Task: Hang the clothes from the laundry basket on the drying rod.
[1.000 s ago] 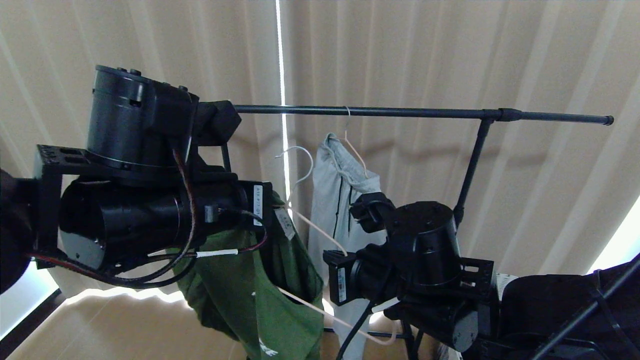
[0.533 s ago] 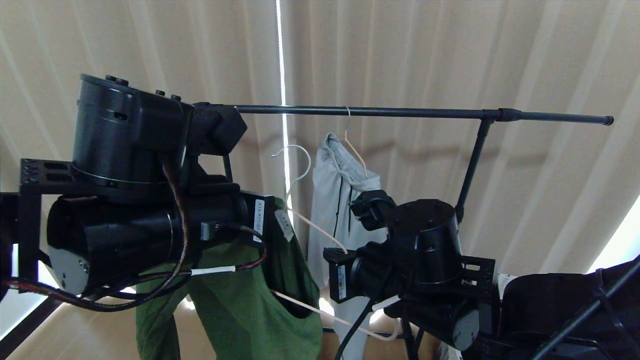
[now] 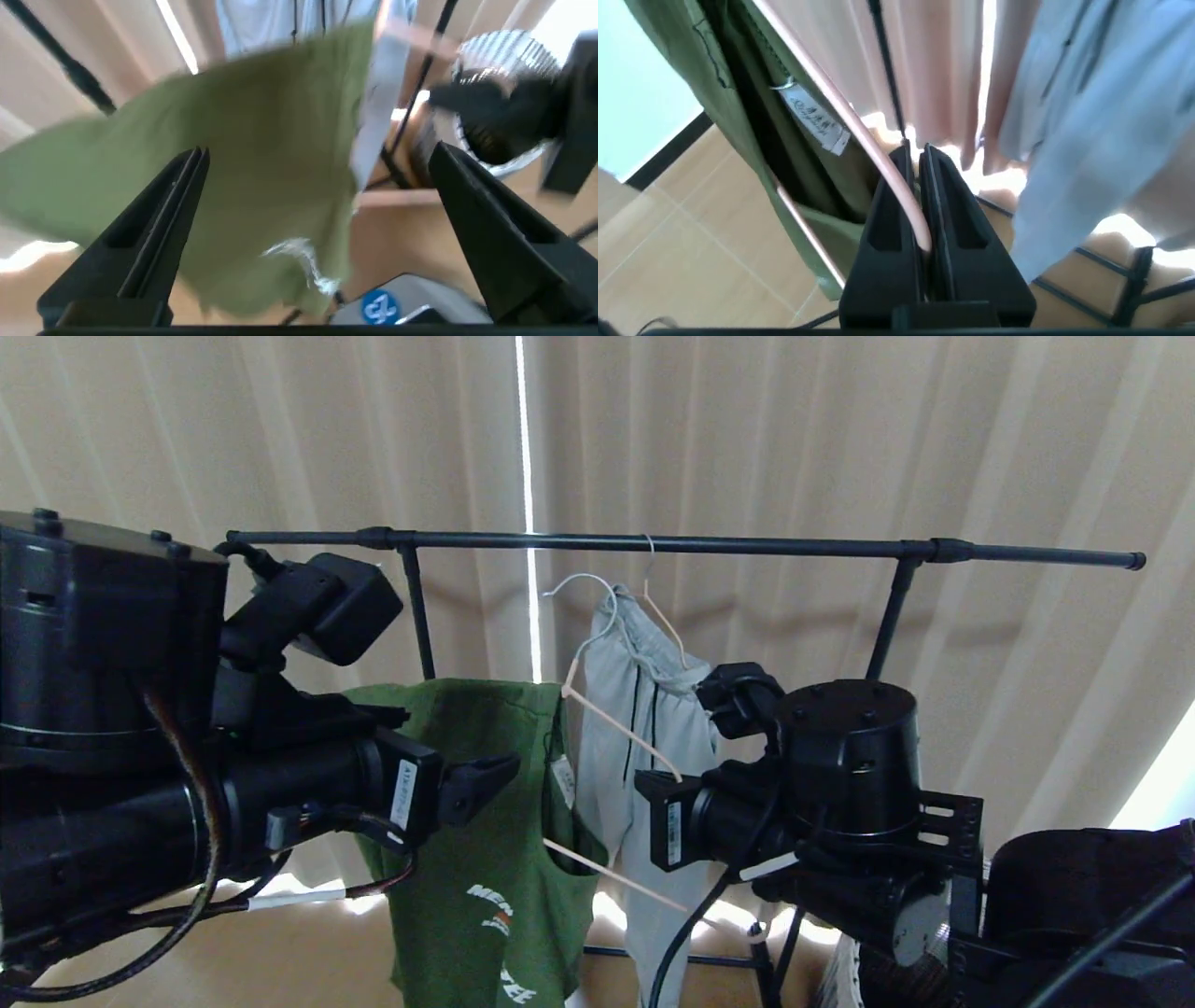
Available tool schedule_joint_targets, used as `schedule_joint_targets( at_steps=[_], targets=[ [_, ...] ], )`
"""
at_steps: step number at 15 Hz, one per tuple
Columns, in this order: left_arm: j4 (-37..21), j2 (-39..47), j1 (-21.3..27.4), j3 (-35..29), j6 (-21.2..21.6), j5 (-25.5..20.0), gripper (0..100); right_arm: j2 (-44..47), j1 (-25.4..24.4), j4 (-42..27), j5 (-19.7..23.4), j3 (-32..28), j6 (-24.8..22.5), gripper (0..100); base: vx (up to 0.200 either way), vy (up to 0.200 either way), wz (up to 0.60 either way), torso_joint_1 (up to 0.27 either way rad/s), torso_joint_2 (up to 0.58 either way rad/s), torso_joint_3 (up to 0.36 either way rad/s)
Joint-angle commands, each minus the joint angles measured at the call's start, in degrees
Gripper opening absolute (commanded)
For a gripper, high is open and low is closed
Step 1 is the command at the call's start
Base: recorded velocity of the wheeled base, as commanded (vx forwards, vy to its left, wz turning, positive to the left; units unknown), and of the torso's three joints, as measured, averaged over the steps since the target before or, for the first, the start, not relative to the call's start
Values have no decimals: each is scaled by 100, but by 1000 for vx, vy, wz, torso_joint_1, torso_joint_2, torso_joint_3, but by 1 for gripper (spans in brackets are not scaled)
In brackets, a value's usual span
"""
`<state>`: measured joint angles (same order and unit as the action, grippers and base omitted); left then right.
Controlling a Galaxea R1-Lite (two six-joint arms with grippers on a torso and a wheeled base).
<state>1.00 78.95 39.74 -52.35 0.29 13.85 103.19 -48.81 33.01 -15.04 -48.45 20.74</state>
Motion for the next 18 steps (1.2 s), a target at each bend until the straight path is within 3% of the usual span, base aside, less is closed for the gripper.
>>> schedule_joint_targets(
  at_steps=[1, 4, 6, 9, 11, 14, 17, 18],
  targets=[
    [155, -248, -168, 216, 182, 4, 100, -388, 117, 21, 1, 353, -245, 0, 0, 0, 0, 0, 0, 0],
    [1368, -275, -432, 928, 1307, -66, 100, -827, 443, 698, 63, 1039, -1168, 0, 0, 0, 0, 0, 0, 0],
    [1737, -275, -432, 1192, 2010, -603, 100, -774, 451, 1269, 133, 1303, -1546, 0, 0, 0, 0, 0, 0, 0],
    [1755, -81, -494, 1095, 2801, -1209, 100, -687, 425, 1568, 168, 1338, -1828, 0, 0, 0, 0, 0, 0, 0],
    [1755, 130, -502, 866, 3152, -1209, 100, -669, 416, 1577, 432, 1355, -1854, 0, 0, 0, 0, 0, 0, 0],
    [1755, 314, -511, 708, 3504, -1209, 100, -687, 249, 1577, 494, 1355, -1854, 0, 0, 0, 0, 0, 0, 0],
    [1763, 517, -968, 708, 4163, -1209, 100, -730, 30, 1577, 494, 1355, -1854, 0, 0, 0, 0, 0, 0, 0],
    [1755, 517, -1021, 708, 4181, -1209, 100, -730, -32, 1577, 494, 1355, -1854, 0, 0, 0, 0, 0, 0, 0]
  ],
)
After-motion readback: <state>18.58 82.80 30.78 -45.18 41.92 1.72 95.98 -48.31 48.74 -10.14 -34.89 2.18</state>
